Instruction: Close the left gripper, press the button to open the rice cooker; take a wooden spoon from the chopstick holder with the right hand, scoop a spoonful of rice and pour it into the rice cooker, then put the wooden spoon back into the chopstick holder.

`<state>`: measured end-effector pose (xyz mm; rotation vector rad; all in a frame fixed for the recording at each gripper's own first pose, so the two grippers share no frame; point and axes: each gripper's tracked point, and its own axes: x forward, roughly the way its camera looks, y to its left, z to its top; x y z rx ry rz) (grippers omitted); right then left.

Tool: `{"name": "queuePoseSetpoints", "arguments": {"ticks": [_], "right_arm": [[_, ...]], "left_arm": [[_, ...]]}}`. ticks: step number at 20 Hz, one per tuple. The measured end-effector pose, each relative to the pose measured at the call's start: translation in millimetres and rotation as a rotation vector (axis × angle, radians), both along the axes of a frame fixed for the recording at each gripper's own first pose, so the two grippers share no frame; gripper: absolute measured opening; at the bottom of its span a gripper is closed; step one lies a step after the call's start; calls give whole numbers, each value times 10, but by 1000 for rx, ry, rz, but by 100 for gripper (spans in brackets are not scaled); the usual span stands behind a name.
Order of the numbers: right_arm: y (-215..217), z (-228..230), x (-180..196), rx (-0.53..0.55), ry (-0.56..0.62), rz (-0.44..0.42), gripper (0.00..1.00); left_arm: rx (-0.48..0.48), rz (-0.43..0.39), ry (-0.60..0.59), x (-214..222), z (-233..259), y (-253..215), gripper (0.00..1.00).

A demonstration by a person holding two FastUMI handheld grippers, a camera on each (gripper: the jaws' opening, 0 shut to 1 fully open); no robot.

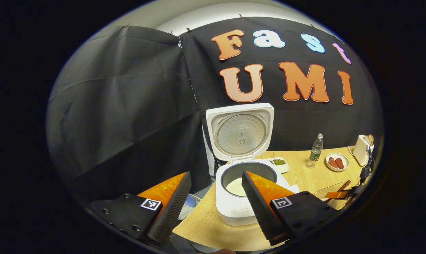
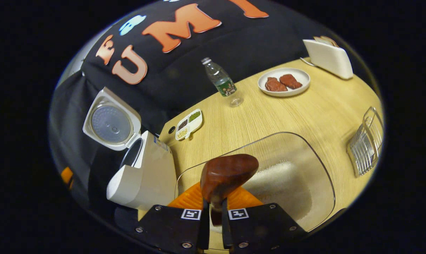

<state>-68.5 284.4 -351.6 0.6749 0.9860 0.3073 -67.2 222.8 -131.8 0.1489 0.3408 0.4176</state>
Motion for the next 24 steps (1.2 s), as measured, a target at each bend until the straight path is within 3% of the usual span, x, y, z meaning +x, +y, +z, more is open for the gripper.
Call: {"name": "queuePoseSetpoints", "arguments": {"ticks": [10, 13, 14, 17, 18, 19, 22, 23, 24], "right_arm": [[-377, 225, 173, 267, 82, -165, 14], [-529, 432, 266, 369, 88, -239, 14], [-578, 499, 306, 398, 89, -260, 13], [-732, 711, 384, 490, 96, -315, 14], [-777, 780, 399, 521, 101, -328, 14], [-815, 856, 432, 551, 104, -346, 13], [-818, 1059, 557, 638, 115, -374, 14], [-793, 1128, 596, 665, 119, -377, 14], [-763, 1203, 631, 697, 127, -379, 14]], "left_arm": [[-10, -26, -8, 123, 30, -144, 98], [-9, -29, -12, 146, 21, -210, 98], [-12, -30, -12, 136, 5, -225, 92], [-30, -33, -17, 164, 11, -290, 92], [-34, -32, -20, 158, -1, -309, 98], [-37, -31, -23, 166, -3, -311, 92], [-43, -24, -30, 156, 2, -313, 92], [-46, -19, -35, 156, 7, -312, 98], [-50, -15, -38, 141, 13, -291, 98]]}}
